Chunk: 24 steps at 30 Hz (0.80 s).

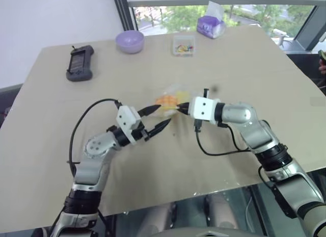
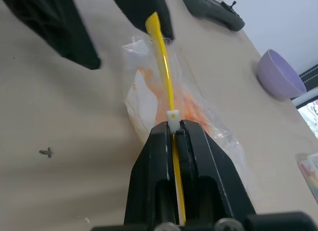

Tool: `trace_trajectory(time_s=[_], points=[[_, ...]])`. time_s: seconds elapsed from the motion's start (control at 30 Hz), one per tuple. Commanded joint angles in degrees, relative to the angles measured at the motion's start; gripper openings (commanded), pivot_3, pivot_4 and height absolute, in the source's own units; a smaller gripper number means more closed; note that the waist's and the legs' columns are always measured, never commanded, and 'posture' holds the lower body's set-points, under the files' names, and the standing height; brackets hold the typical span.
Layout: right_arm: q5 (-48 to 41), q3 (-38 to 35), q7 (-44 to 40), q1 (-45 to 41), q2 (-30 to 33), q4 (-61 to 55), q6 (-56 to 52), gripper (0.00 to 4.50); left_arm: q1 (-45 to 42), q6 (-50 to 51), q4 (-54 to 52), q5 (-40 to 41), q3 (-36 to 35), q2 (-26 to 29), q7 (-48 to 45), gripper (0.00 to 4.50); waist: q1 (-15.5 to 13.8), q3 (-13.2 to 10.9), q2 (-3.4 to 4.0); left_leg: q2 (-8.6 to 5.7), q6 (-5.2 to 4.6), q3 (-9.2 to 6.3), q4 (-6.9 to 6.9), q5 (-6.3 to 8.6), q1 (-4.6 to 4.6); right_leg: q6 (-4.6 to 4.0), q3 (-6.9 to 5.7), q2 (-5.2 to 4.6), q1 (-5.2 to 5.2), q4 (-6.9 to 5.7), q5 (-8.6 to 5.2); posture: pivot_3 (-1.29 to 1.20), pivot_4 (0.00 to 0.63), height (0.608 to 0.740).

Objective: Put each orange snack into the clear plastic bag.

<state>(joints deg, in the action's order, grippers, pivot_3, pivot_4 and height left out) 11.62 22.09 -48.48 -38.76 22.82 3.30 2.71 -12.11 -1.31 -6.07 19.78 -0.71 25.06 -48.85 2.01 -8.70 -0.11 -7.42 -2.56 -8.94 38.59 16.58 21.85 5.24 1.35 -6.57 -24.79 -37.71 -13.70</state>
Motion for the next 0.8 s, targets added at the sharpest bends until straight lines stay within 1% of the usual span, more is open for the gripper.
trace_trajectory(time_s=[0.03,0.33,0.43,0.47,0.5,0.53,0.6,0.63,0.8], points=[[-0.3,0.1,-0.3,-0.2,-0.3,-2.4,0.5,0.00,-1.3,-2.2,0.7,-1.3,1.2,-0.8,0.1,3.09,0.0,0.0,0.00,0.00,0.00,0.00,0.00,0.00,0.00,0.00,0.00,0.00,0.00,0.00,0.00,0.00,0.150,0.736],[-0.1,0.2,-0.1,-0.3,-0.1,-2.5,0.5,0.00,-2.9,-4.4,5.5,-4.9,1.9,-1.4,1.6,3.09,0.1,0.0,0.00,0.00,0.00,0.00,0.00,0.00,0.00,0.00,0.00,0.00,0.00,-0.01,0.00,0.00,0.150,0.736],[0.0,0.1,-0.1,-0.2,-0.1,-2.5,0.4,0.00,-2.9,-5.6,6.1,-4.8,1.5,-1.8,1.9,2.30,0.1,0.0,0.00,0.00,0.00,0.00,0.00,0.00,0.00,0.00,0.00,0.00,0.00,-0.01,0.00,0.00,0.150,0.736],[0.0,0.1,-0.1,-0.2,-0.1,-2.5,0.5,0.00,-2.8,-5.8,6.1,-4.9,1.5,-1.8,1.9,1.90,0.1,0.0,0.00,0.00,0.00,-0.01,0.00,0.00,0.00,0.00,0.00,0.00,0.00,-0.01,0.00,0.00,0.150,0.736],[0.0,0.1,-0.1,-0.2,-0.1,-2.5,0.5,0.00,-2.7,-6.0,6.2,-4.8,1.4,-1.8,1.9,1.35,0.1,0.0,0.00,0.00,0.00,0.00,0.00,0.00,0.00,0.00,0.00,0.00,0.00,-0.01,0.00,0.00,0.150,0.736],[0.0,0.2,-0.1,-0.2,-0.1,-2.4,0.5,0.00,-2.6,-6.3,6.2,-4.7,1.4,-1.8,1.9,1.04,0.1,0.0,0.00,0.00,0.00,0.00,0.00,0.00,0.00,0.00,0.00,0.00,0.00,-0.01,0.00,0.00,0.150,0.736],[0.1,0.2,-0.1,-0.2,0.0,-2.3,0.6,0.00,-2.6,-6.6,6.1,-4.4,1.2,-2.0,2.0,0.10,0.1,0.0,0.00,0.00,0.00,0.00,0.00,0.00,0.00,0.00,0.00,0.00,0.00,-0.01,0.00,0.00,0.150,0.736],[0.1,0.2,-0.1,-0.2,-0.1,-2.2,0.6,0.00,-2.7,-6.7,6.1,-4.3,1.1,-2.1,2.1,0.04,0.1,0.0,0.00,0.00,0.00,0.00,0.00,0.00,0.00,0.00,0.00,0.00,0.00,-0.01,0.00,0.00,0.150,0.736],[0.1,0.3,-0.1,-0.2,0.0,-1.9,0.8,0.00,-2.8,-7.4,6.1,-3.6,0.8,-2.7,1.9,0.04,0.1,0.0,0.00,0.00,0.00,0.00,0.00,0.00,0.00,0.00,0.00,0.00,0.00,-0.01,0.00,0.00,0.150,0.736]])
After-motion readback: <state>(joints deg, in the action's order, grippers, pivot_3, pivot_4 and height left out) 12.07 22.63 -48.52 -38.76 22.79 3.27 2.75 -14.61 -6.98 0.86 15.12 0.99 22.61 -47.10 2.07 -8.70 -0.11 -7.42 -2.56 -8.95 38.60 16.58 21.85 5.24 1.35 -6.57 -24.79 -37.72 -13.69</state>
